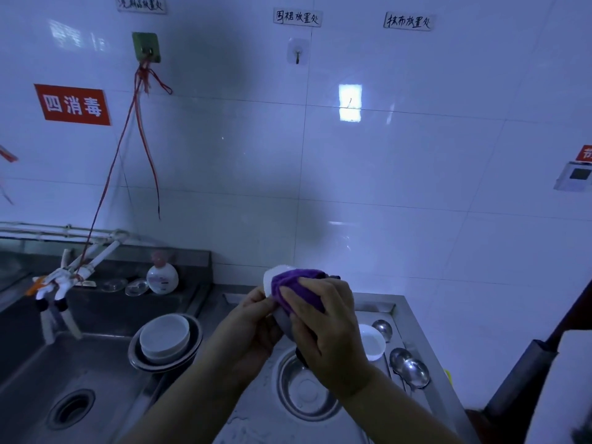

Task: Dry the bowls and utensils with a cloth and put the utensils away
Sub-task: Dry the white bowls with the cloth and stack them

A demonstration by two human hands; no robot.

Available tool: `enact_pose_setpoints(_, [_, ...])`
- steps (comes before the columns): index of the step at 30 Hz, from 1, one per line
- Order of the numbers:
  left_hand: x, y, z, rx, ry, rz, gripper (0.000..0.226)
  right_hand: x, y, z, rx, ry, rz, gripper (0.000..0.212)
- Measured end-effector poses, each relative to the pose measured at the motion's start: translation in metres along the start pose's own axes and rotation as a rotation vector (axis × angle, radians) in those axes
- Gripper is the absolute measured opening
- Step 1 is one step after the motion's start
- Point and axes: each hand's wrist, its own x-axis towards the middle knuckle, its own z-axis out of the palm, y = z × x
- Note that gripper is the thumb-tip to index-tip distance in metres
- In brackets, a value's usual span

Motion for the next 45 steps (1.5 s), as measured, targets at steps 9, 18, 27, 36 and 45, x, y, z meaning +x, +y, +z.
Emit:
enact_pose_setpoints(9, [0.003, -0.006, 0.005, -0.314, 0.083, -0.048, 0.05, -0.001, 0.004, 0.002, -0.06, 0.07, 0.02, 0.028])
enact_pose_setpoints(18, [0.005, -0.009, 0.013, -0.43, 0.215, -0.081, 0.041, -0.024, 0.019, 0.012, -0.205, 0.121, -0.155, 0.046])
enact_pose_setpoints(27, [0.004, -0.012, 0.008, -0.464, 0.21, -0.048, 0.032, -0.014, 0.023, 0.009, 0.328, 0.168, 0.51, 0.035])
enact_pose_setpoints(36, [0.016, -0.021, -0.004, -0.445, 0.192, -0.002, 0.027, -0.009, 0.025, 0.003, 0.295, 0.063, 0.611, 0.032])
enact_pose_setpoints(45, [0.032, -0.046, -0.005, -0.335, 0.196, 0.017, 0.031, -0.029, 0.044, 0.002, 0.447, 0.012, 0.699, 0.036])
